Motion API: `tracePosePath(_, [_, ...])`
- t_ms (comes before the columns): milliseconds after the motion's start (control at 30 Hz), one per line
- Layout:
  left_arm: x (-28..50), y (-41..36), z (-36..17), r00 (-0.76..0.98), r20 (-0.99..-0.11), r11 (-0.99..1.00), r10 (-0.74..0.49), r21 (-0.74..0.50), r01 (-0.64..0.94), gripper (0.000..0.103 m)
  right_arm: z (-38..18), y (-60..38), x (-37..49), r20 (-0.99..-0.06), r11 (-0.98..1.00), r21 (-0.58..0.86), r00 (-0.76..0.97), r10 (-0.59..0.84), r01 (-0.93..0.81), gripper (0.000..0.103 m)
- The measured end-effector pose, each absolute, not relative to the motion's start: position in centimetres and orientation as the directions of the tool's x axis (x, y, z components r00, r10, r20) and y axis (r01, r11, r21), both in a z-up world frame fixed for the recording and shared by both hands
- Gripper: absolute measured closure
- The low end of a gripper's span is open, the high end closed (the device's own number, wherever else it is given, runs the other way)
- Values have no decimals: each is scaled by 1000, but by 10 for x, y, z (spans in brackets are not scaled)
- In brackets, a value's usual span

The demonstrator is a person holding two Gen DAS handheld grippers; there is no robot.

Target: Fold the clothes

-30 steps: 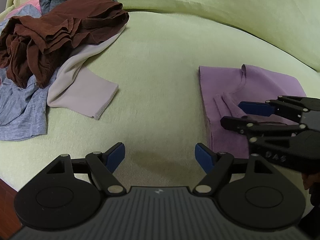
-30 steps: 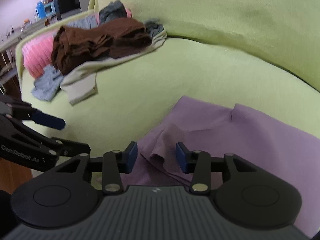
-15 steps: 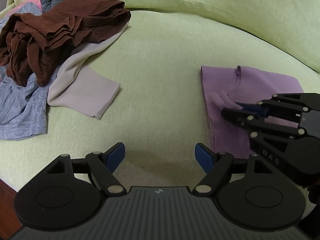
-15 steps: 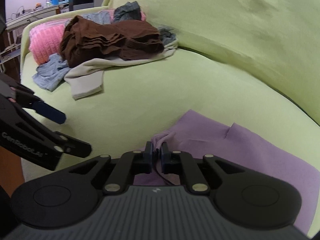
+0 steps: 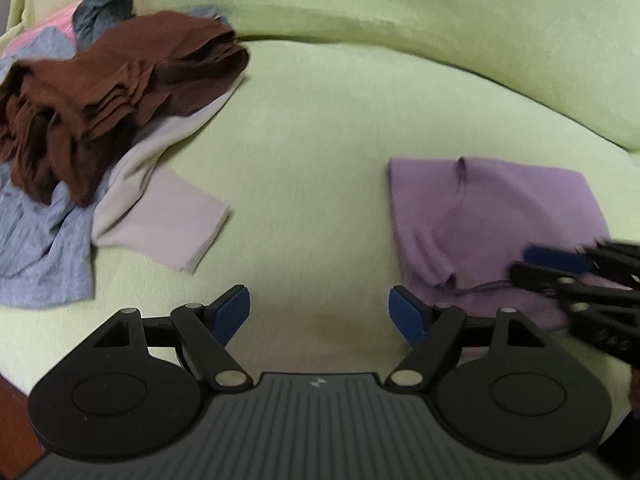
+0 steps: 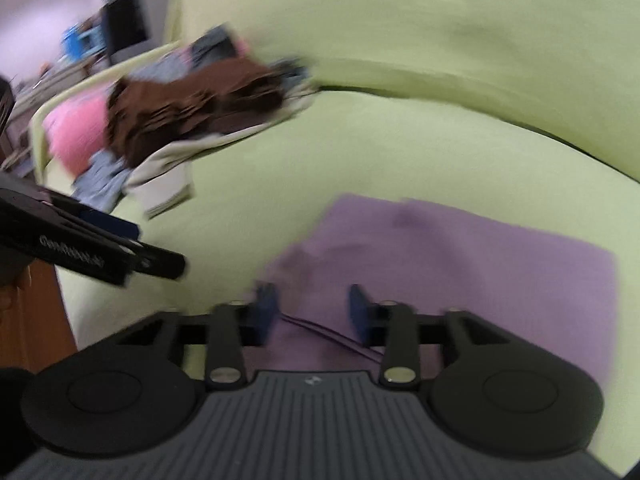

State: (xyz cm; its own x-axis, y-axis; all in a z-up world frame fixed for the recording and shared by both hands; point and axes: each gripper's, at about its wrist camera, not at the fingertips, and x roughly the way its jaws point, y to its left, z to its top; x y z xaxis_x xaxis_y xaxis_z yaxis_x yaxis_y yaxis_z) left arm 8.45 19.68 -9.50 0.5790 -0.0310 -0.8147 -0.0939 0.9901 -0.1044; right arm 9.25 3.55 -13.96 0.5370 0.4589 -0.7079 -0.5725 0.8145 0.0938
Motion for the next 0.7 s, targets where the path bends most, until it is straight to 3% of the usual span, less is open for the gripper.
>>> tracePosePath(267, [135,137,-95,585,-791,978,-181,-207,23,25,-132,-54,77,-724,916,155,588,361,-371,91])
tracePosePath(400, [141,126,-127,530,-831,983,-168,-183,26,20,-138,-74,76,-733,925,150,589,340,-348,103])
tracePosePath(533, [130,148,-137,538,-809,957,-237,-289,-14,20,-134,-84,81,-733,924,195,577,361,-330,101])
tracePosePath(700, [123,150,-99,592,-783,963,-193,-267,-40,22,-124,-92,82,-677,915,248,619,399,-318,94])
